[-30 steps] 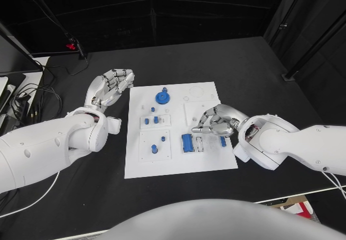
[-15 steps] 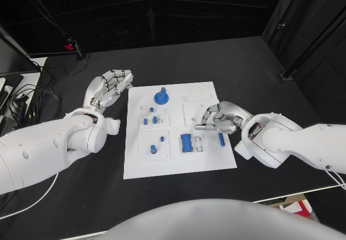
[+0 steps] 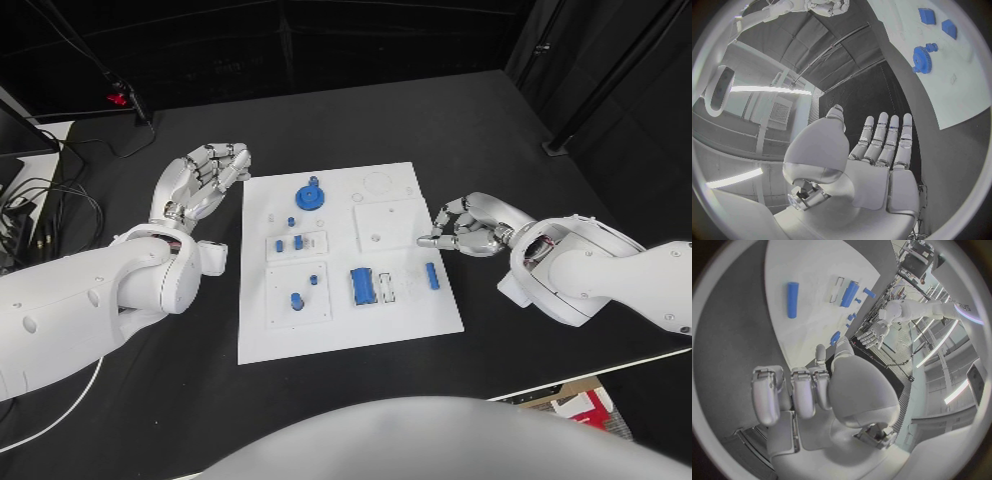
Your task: Assemble the parts on the task board
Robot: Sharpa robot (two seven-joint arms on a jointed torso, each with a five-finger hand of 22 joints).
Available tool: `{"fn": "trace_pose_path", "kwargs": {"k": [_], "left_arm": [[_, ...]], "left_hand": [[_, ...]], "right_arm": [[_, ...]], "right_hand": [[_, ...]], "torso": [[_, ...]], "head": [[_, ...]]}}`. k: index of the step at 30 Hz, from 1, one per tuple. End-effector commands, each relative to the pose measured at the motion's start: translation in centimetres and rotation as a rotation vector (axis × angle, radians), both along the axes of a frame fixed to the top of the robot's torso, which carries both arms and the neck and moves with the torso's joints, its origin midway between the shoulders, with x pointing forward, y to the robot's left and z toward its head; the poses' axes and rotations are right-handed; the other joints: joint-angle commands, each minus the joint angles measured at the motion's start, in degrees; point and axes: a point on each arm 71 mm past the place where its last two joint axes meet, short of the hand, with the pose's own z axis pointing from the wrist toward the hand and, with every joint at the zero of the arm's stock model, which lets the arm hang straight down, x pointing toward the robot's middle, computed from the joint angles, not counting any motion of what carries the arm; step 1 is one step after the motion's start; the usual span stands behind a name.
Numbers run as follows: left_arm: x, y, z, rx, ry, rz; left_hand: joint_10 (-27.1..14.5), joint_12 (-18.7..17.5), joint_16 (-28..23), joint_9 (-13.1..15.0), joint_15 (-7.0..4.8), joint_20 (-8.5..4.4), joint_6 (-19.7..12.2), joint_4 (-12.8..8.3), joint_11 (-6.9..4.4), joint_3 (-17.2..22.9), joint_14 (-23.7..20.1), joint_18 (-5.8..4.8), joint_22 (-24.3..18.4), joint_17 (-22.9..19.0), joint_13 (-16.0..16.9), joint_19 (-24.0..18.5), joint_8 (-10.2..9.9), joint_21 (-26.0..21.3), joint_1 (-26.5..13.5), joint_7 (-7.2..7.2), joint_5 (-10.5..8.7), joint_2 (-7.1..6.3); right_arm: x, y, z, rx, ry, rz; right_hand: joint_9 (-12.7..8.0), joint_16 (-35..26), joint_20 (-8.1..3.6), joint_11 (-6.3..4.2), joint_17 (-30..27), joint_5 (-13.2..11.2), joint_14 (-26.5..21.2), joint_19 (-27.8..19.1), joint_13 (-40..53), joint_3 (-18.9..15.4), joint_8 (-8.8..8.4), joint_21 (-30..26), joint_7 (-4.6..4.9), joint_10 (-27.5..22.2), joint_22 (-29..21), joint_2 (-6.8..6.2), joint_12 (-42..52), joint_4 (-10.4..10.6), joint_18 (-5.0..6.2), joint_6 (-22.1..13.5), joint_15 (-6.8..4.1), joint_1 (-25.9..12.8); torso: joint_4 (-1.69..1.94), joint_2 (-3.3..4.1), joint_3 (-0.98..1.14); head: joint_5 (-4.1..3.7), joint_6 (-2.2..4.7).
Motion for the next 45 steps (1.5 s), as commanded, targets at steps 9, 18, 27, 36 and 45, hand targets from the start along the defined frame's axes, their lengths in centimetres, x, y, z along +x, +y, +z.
{"fn": "trace_pose_path", "kwargs": {"k": [9, 18, 27, 36, 45], "left_arm": [[-0.2, 0.1, 0.5, -0.020, -0.058, -0.019], [-0.2, 0.2, 0.5, -0.019, -0.057, -0.016], [-0.2, 0.2, 0.5, -0.019, -0.056, -0.015], [-0.2, 0.3, 0.5, -0.018, -0.054, -0.015], [-0.2, 0.3, 0.5, -0.018, -0.054, -0.014]], "left_hand": [[-0.4, 0.2, 0.3, -0.1, -0.15, 0.09, -0.2, 0.0, -0.01, -0.3, -0.1, 0.22, -0.1, -0.1, -0.1, 0.2, 0.2, 0.3, 0.2, 7.31, 0.36, 0.50], [-0.4, 0.3, 0.3, -0.1, -0.15, 0.09, -0.2, 0.0, -0.01, -0.3, -0.1, 0.22, -0.1, -0.2, -0.1, 0.2, 0.3, 0.3, 0.2, 7.31, 0.46, 0.54], [-0.4, 0.3, 0.3, -0.1, -0.15, 0.09, -0.2, 0.0, -0.01, -0.3, -0.1, 0.22, -0.1, -0.2, -0.1, 0.2, 0.3, 0.3, 0.2, 7.31, 0.46, 0.54], [-0.5, 0.3, 0.4, -0.1, -0.15, 0.09, -0.3, 0.0, -0.01, -0.3, -0.1, 0.22, -0.2, -0.3, -0.1, 0.2, 0.3, 0.3, 0.4, 7.30, 0.64, 0.64], [-0.5, 0.3, 0.4, -0.1, -0.15, 0.09, -0.3, 0.0, -0.01, -0.3, -0.1, 0.22, -0.2, -0.3, -0.1, 0.2, 0.3, 0.3, 0.4, 7.30, 0.64, 0.64]], "right_arm": [[-0.5, -0.6, -1.2, -0.326, 0.134, 0.004], [-0.7, -0.2, -1.6, -0.401, 0.163, 0.028], [-0.7, 0.5, -2.1, -0.413, 0.184, 0.052], [-1.1, 1.3, -3.2, -0.403, 0.217, 0.079], [-1.1, 1.8, -3.6, -0.406, 0.242, 0.092]], "right_hand": [[-1.0, 0.1, -0.45, 0.38, 15.1, 0.8, 6.0, 6.0, 15.0, -1.6, -1.73, 0.2, 0.17, 6.0, 15.1, 0.42, -0.1, 0.1, -0.42, 0.6, -0.41, -4.3], [-2.0, 0.1, -0.76, 0.00, 15.1, 1.7, 6.0, 6.0, 15.0, -2.1, -3.45, 0.2, -0.32, 6.0, 15.1, 0.63, -0.1, 0.0, -0.42, 3.2, -0.72, -7.6], [-2.7, 0.1, -0.92, -0.10, 15.1, 1.9, 6.0, 6.0, 15.0, -1.9, -5.02, 0.2, -0.39, 6.0, 15.1, 0.70, -0.1, 0.0, -0.42, 4.0, -0.86, -7.9], [-3.4, 0.1, -0.99, -0.10, 15.1, 2.7, 6.0, 6.0, 15.0, -1.5, -6.40, 0.2, -0.38, 6.0, 15.1, 0.82, -0.1, -0.2, -0.42, 4.6, -0.90, -6.8], [-3.8, 0.1, -1.01, -0.14, 15.1, 3.3, 6.0, 6.0, 15.0, -1.1, -7.39, 0.2, -0.42, 6.0, 15.1, 0.75, -0.1, -0.3, -0.42, 5.2, -0.92, -5.3]], "torso": [[0.04, 0.06, 0.04], [0.06, 0.03, 0.06], [0.12, 0.03, 0.05], [0.14, 0.05, 0.07], [0.12, 0.03, 0.04]], "head": [[-1.06, -0.01], [-1.08, -0.01], [-1.12, -0.01], [-1.01, -0.01], [-1.08, -0.01]]}}
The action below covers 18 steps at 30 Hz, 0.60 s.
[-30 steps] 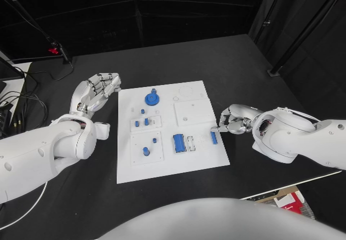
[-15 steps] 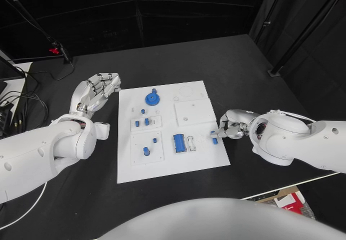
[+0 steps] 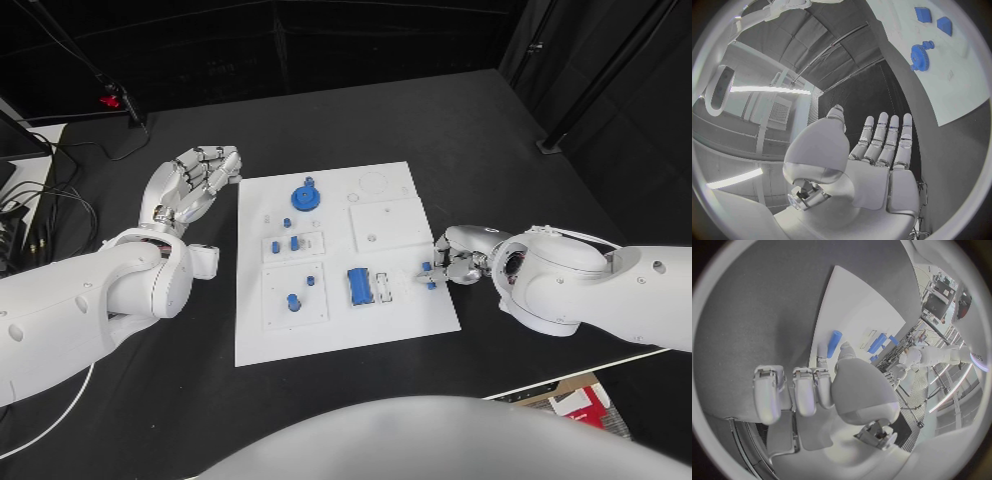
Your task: Assemble the parts on the task board
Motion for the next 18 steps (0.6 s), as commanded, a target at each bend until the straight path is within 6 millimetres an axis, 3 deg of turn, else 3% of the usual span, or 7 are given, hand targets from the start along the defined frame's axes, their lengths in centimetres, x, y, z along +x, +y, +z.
{"fn": "trace_pose_path", "kwargs": {"k": [1, 11, 18], "left_arm": [[-0.14, -0.17, 0.50, -0.020, -0.055, -0.022], [-0.15, -0.19, 0.49, -0.020, -0.055, -0.022], [-0.15, -0.16, 0.49, -0.020, -0.055, -0.022]], "left_hand": [[-0.5, 0.4, 0.4, -0.1, -0.15, 0.09, -0.3, 0.0, -0.02, -0.4, -0.1, 0.22, -0.1, -0.1, -0.1, 0.2, 0.4, 0.3, 0.1, 7.30, 0.40, 0.37], [-0.5, 0.4, 0.4, -0.1, -0.15, 0.09, -0.3, 0.0, -0.02, -0.4, -0.1, 0.22, -0.1, -0.1, -0.1, 0.2, 0.4, 0.3, 0.1, 7.30, 0.40, 0.37], [-0.5, 0.4, 0.4, -0.1, -0.15, 0.09, -0.3, 0.0, -0.02, -0.4, -0.1, 0.22, -0.1, -0.1, -0.1, 0.2, 0.4, 0.3, 0.1, 7.30, 0.40, 0.37]], "right_arm": [[-0.28, -0.01, -0.75, -0.025, 0.054, 0.005], [-0.04, 0.15, -1.24, -0.048, 0.088, 0.006], [0.01, 0.29, -1.52, -0.062, 0.108, 0.014]], "right_hand": [[-1.0, 0.1, -0.39, -0.15, 15.1, 0.4, 6.0, 6.2, 15.0, 0.4, -0.65, 0.2, -0.07, 6.0, 15.1, 0.00, -0.1, 0.0, -0.43, 0.6, -0.51, 1.1], [-2.4, 0.1, -0.30, 0.14, 15.1, 1.9, 6.0, 6.2, 15.0, 1.7, -3.52, 0.2, 0.29, 6.0, 15.1, 0.69, -0.1, -0.6, -0.43, 0.5, -0.33, 5.7], [-4.3, 0.1, -0.07, 0.42, 15.1, 0.3, 6.0, 6.2, 15.0, 3.4, -6.32, 0.2, 0.62, 6.0, 15.1, 0.50, -0.1, -2.3, -0.43, -0.1, -0.05, 11.1]], "torso": [[0.02, 0.03, 0.02], [0.02, 0.01, 0.02], [-0.04, 0.02, 0.01]], "head": [[-0.10, -0.01], [-0.05, -0.01], [0.00, -0.01]]}}
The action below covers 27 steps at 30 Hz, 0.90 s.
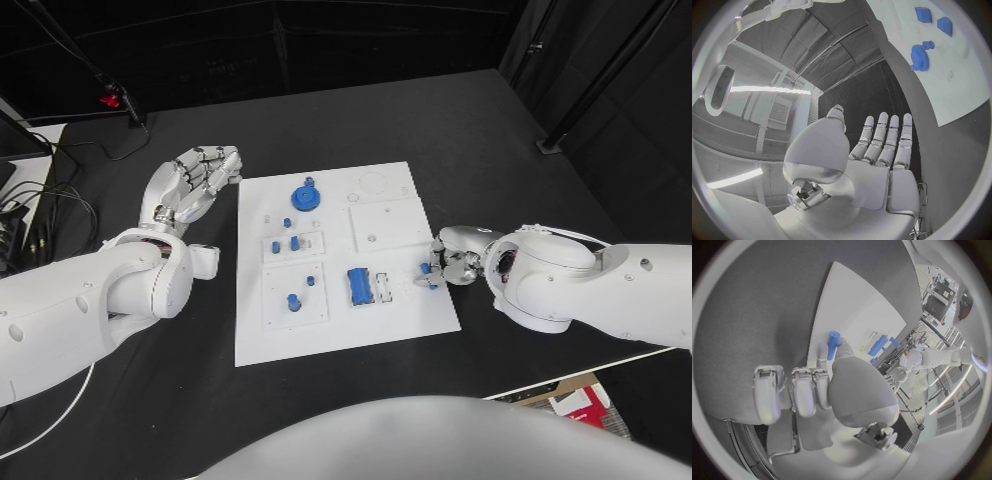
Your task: Assemble the parts on the task board
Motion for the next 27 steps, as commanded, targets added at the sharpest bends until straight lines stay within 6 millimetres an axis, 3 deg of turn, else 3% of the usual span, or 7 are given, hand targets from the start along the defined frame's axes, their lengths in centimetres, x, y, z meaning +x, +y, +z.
{"fn": "trace_pose_path", "kwargs": {"k": [1, 7, 14, 19, 22, 27], "left_arm": [[-0.1, -0.1, 0.5, -0.019, -0.055, -0.020], [-0.1, -0.1, 0.5, -0.019, -0.055, -0.020], [-0.1, -0.1, 0.5, -0.018, -0.054, -0.019], [-0.1, -0.1, 0.5, -0.018, -0.053, -0.019], [-0.1, 0.0, 0.5, -0.018, -0.053, -0.018], [-0.1, 0.0, 0.4, -0.018, -0.053, -0.017]], "left_hand": [[-0.5, 0.4, 0.2, -0.1, -0.15, 0.09, -0.3, 0.0, -0.01, -0.4, -0.1, 0.22, -0.1, -0.1, -0.1, 0.2, 0.2, 0.3, 0.1, 7.30, 0.18, 0.37], [-0.5, 0.4, 0.2, -0.1, -0.15, 0.09, -0.3, 0.0, -0.01, -0.4, -0.1, 0.22, -0.1, -0.1, -0.1, 0.2, 0.2, 0.3, 0.1, 7.30, 0.18, 0.37], [-0.5, 0.4, 0.2, -0.1, -0.15, 0.09, -0.3, 0.0, -0.01, -0.4, -0.1, 0.22, -0.1, -0.1, -0.1, 0.2, 0.2, 0.3, 0.1, 7.30, 0.18, 0.37], [-0.5, 0.4, 0.2, -0.1, -0.15, 0.09, -0.3, 0.0, -0.01, -0.4, -0.1, 0.22, -0.1, -0.1, -0.1, 0.2, 0.2, 0.3, 0.1, 7.30, 0.18, 0.37], [-0.5, 0.4, 0.2, -0.1, -0.15, 0.09, -0.3, 0.0, -0.01, -0.4, -0.1, 0.22, -0.1, -0.1, -0.1, 0.2, 0.2, 0.3, 0.1, 7.30, 0.18, 0.37], [-0.5, 0.5, 0.3, -0.1, -0.16, 0.09, -0.3, 0.0, -0.01, -0.4, -0.1, 0.22, -0.1, -0.2, -0.1, 0.2, 0.3, 0.3, 0.2, 7.30, 0.27, 0.43]], "right_arm": [[-0.6, -0.3, -1.2, -0.048, 0.089, 0.003], [-0.5, -0.1, -1.3, -0.052, 0.098, 0.011], [-0.5, 0.2, -1.1, 0.010, 0.065, 0.013], [-0.5, 0.5, -0.8, 0.100, 0.038, -0.003], [-0.6, 0.5, -0.6, 0.163, 0.026, -0.023], [-0.7, 0.3, -0.2, 0.247, -0.007, -0.053]], "right_hand": [[-22.3, 0.1, -0.03, 0.46, 15.1, -1.4, 6.0, 6.2, 14.8, 0.9, -5.62, 0.2, 0.33, 6.0, 15.1, 0.56, -0.4, -0.5, -0.43, -0.4, -0.01, 2.4], [-24.2, 0.1, 0.23, 0.63, 15.1, -3.5, 6.0, 6.2, 14.8, 2.3, -8.35, 0.2, 0.48, 6.0, 15.1, 0.24, -0.4, -1.0, -0.43, -1.3, 0.25, 4.4], [-27.1, 0.1, 0.21, 0.41, 15.1, -3.8, 6.0, 6.2, 14.8, 5.3, -12.45, 0.2, 0.13, 6.0, 15.1, 1.26, -0.4, -1.6, -0.43, -0.9, 0.13, 7.4], [-29.8, 0.1, -0.31, -0.03, 15.1, -5.6, 6.0, 6.2, 14.8, 9.5, -16.95, 0.2, -0.27, 6.0, 15.1, 1.30, -0.4, -2.4, -0.43, 4.7, -0.19, 10.3], [-30.8, 0.1, -0.22, 0.03, 15.1, -6.9, 6.0, 6.2, 14.8, 12.4, -19.08, 0.2, -0.23, 6.0, 15.1, 0.32, -0.4, -3.4, -0.43, 8.2, -0.17, 11.4], [-31.8, 0.1, -0.01, 0.21, 15.1, -6.4, 6.0, 6.2, 14.8, 16.3, -21.89, 0.2, -0.04, 6.0, 15.1, -1.30, -0.4, -4.7, -0.43, 12.2, 0.13, 11.4]], "torso": [[-0.05, 0.00, -0.01], [-0.01, 0.02, 0.01], [-0.07, -0.02, 0.00], [-0.05, 0.00, -0.01], [-0.07, 0.00, -0.01], [-0.07, -0.02, 0.01]], "head": [[-0.01, -0.01], [0.02, -0.01], [0.15, -0.01], [0.15, -0.01], [0.23, -0.01], [0.24, -0.01]]}}
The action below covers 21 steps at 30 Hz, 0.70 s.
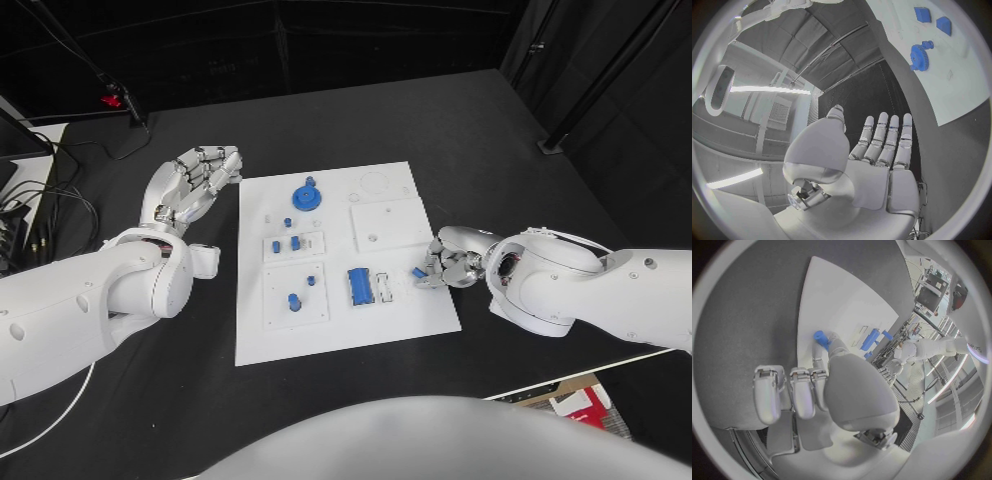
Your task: Assemble the parts on the task board
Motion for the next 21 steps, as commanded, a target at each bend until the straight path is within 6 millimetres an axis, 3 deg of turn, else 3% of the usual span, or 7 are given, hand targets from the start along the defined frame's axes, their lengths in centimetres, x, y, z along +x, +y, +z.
{"fn": "trace_pose_path", "kwargs": {"k": [1, 21], "left_arm": [[-0.13, -0.11, 0.46, -0.018, -0.053, -0.019], [-0.12, -0.19, 0.34, -0.018, -0.050, -0.019]], "left_hand": [[-0.5, 0.3, 0.3, -0.1, -0.16, 0.09, -0.3, 0.0, -0.02, -0.4, -0.1, 0.22, 0.0, 0.0, -0.1, 0.2, 0.3, 0.3, 0.2, 7.30, 0.27, 0.43], [-0.5, 0.3, 0.3, -0.1, -0.16, 0.09, -0.3, 0.0, -0.02, -0.4, -0.1, 0.22, 0.0, 0.0, -0.1, 0.2, 0.3, 0.3, 0.2, 7.30, 0.27, 0.43]], "right_arm": [[-0.36, 0.02, -0.21, 0.119, 0.006, -0.040], [-1.27, -0.10, 0.72, 0.380, 0.016, -0.139]], "right_hand": [[-41.4, 0.1, 0.00, -0.14, 15.1, 0.5, 5.9, 6.2, 15.0, 3.5, -0.88, 0.2, -1.98, 5.8, 15.1, 2.59, 0.1, -2.6, -0.43, 3.3, 0.01, 3.3], [-41.9, 0.1, 0.09, -0.51, 15.1, 4.3, 5.9, 6.2, 15.0, 7.2, -4.24, 0.2, -2.32, 5.8, 15.1, 0.81, 0.1, -3.0, -0.43, 7.5, -0.03, 0.4]], "torso": [[0.01, -0.03, 0.01], [0.07, -0.01, 0.00]], "head": [[-0.01, -0.01], [0.34, -0.01]]}}
